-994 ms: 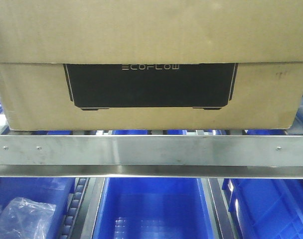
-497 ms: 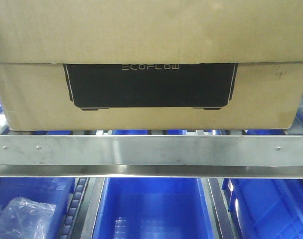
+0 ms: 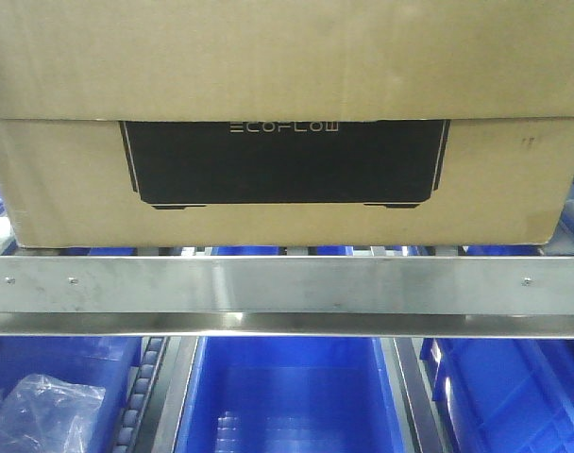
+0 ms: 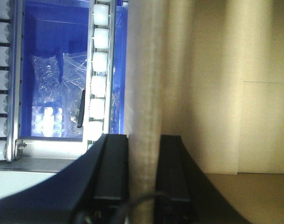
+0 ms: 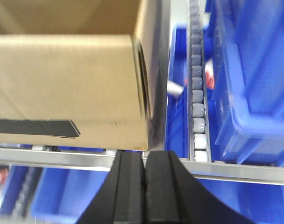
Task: Grab box from left shelf to table start
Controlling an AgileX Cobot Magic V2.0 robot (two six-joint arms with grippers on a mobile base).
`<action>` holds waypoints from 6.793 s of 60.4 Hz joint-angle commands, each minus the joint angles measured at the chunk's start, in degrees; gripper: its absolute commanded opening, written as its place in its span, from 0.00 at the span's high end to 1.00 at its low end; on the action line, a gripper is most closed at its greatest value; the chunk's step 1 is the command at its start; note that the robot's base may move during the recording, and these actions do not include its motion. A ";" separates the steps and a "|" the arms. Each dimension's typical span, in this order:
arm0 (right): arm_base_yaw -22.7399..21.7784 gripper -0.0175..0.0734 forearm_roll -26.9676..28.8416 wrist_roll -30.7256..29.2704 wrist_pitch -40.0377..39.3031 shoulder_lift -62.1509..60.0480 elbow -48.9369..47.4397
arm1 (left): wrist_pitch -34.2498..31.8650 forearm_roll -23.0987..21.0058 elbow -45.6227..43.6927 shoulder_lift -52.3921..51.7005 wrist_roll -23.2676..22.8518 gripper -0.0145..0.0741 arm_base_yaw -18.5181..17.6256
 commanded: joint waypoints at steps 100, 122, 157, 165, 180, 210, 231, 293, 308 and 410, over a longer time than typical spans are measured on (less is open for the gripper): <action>-0.05 0.31 -1.14 3.16 19.67 57.53 -56.68 | -1.43 -2.14 -1.73 -2.51 -0.44 0.93 -0.24; -0.91 0.31 -1.32 1.74 20.56 57.53 -56.64 | -1.43 -2.14 -1.73 -2.51 -0.44 0.93 -0.24; -0.12 0.46 -0.59 1.74 22.16 57.53 -56.64 | -1.43 -2.14 -1.73 -2.51 -0.44 0.93 -0.24; -0.12 0.57 -0.59 1.74 22.16 57.53 -56.64 | -1.43 -2.14 -1.73 -2.51 -0.44 0.93 -0.24; -0.12 0.78 -0.21 1.74 23.80 57.53 -56.64 | -1.43 -2.14 -1.73 -2.51 -0.44 0.93 -0.24; -0.12 0.78 -0.21 1.74 24.03 57.82 -56.64 | -1.43 -2.93 -1.73 -2.51 -0.44 0.93 -0.24; -0.12 0.78 -0.21 6.61 19.96 58.13 -56.64 | -4.20 -2.78 -1.73 -3.06 -6.99 0.93 -0.24; 0.00 0.78 -0.21 7.51 11.96 31.10 -33.71 | -15.74 -2.53 22.11 -30.02 -8.34 0.93 -2.66; 0.00 0.78 -0.21 7.51 11.35 21.32 -27.41 | -21.20 -3.12 34.13 -42.03 -8.34 0.93 -2.66; 0.00 0.78 -0.17 7.46 15.01 7.16 -22.92 | -23.63 -1.00 38.66 -61.31 -6.44 0.93 -2.56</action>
